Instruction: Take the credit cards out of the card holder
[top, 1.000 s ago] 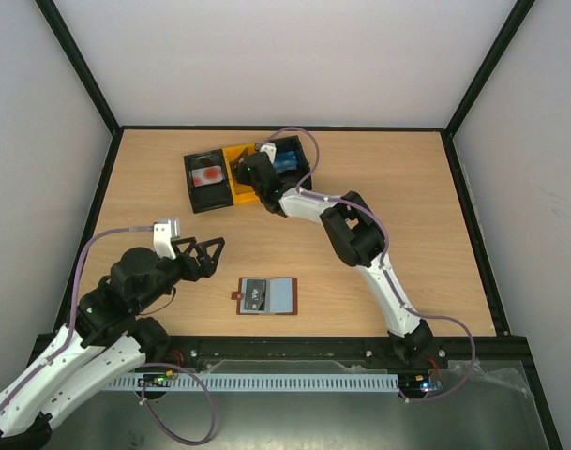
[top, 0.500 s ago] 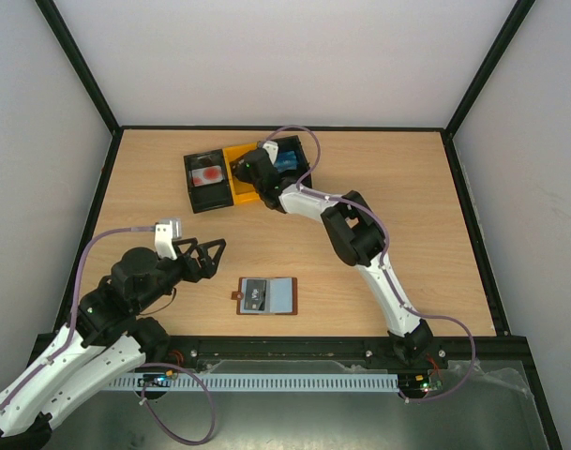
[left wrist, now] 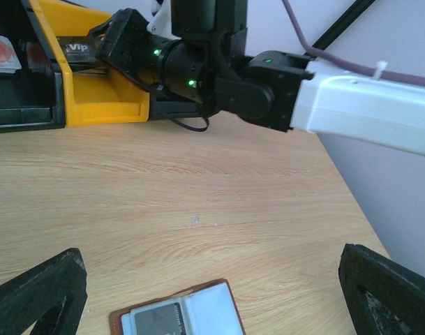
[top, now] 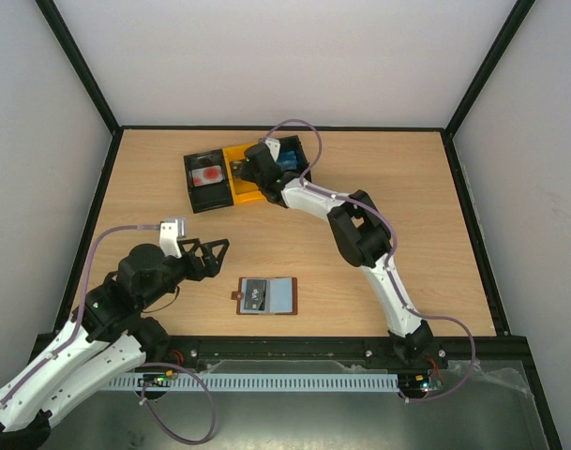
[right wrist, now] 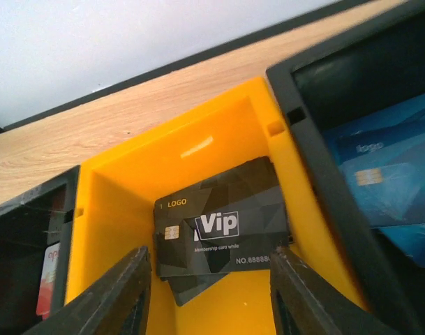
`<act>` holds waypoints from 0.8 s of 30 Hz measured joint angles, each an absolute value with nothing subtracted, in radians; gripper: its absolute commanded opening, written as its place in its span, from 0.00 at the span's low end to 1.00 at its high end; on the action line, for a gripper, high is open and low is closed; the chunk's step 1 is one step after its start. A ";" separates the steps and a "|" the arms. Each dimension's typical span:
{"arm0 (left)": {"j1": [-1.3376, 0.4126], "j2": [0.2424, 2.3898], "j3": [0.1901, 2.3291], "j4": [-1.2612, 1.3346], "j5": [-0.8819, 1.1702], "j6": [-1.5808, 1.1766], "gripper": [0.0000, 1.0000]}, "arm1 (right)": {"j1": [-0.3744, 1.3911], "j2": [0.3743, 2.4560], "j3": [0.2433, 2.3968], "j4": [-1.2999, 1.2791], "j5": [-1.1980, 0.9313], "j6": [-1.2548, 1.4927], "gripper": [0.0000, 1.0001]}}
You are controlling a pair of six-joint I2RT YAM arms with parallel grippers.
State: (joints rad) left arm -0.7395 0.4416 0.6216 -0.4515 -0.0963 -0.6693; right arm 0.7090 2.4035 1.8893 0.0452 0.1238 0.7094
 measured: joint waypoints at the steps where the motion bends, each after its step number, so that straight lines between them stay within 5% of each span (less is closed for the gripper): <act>1: -0.739 0.449 0.622 -0.451 -0.096 -0.669 0.99 | 0.709 2.380 1.873 0.033 0.126 0.705 0.52; 8: -0.739 0.551 0.622 -0.461 -0.088 -0.680 0.99 | 0.708 2.149 1.758 -0.012 0.128 0.669 0.60; 24: -0.739 0.640 0.514 -0.366 0.038 -0.768 0.99 | 0.708 1.577 1.096 -0.036 -0.088 0.749 0.58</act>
